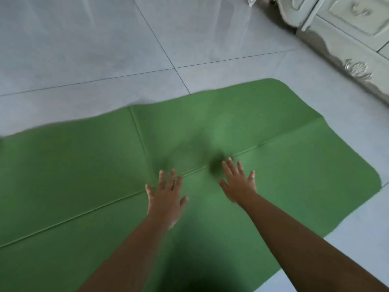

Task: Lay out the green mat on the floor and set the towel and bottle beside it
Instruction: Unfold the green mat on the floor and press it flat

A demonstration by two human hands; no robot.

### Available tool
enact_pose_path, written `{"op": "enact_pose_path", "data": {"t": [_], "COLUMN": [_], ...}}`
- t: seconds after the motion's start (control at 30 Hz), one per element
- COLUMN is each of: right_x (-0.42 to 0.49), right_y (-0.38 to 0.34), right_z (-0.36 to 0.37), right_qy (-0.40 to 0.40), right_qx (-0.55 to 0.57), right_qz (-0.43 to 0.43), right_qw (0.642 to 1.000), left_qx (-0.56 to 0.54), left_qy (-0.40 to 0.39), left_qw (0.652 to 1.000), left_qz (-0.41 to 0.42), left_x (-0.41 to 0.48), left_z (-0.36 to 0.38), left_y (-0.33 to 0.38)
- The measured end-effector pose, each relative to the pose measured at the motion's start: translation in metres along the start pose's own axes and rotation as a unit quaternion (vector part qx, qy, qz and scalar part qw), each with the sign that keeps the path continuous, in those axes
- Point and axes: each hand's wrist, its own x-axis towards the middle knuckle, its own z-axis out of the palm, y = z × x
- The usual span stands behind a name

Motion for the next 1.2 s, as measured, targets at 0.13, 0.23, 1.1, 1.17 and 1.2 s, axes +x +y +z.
{"op": "enact_pose_path", "data": {"t": [0.13, 0.23, 1.1, 1.17, 1.2], "right_x": [0.040, 0.071, 0.159, 0.181, 0.191], "right_y": [0.035, 0.068, 0.147, 0.094, 0.071], "right_z": [0.001, -0.004, -0.048, -0.058, -0.060], "right_qy": [-0.013, -0.023, 0.136, 0.134, 0.119], "right_qx": [0.009, 0.004, 0.224, 0.250, 0.244], "right_qz": [-0.010, -0.010, 0.155, 0.031, -0.035], "right_qw": [1.000, 1.000, 0.953, 0.958, 0.962], "left_qx": [0.036, 0.073, 0.046, 0.034, 0.041], "left_qy": [0.022, 0.032, 0.024, 0.022, 0.021], "left_qw": [0.998, 0.996, 0.998, 0.999, 0.998], "left_qz": [0.038, 0.042, -0.031, -0.032, -0.032], "left_x": [0.061, 0.104, 0.221, 0.221, 0.222], "left_z": [-0.019, -0.025, -0.018, -0.020, -0.019], "left_y": [0.048, 0.073, 0.118, 0.118, 0.117]}}
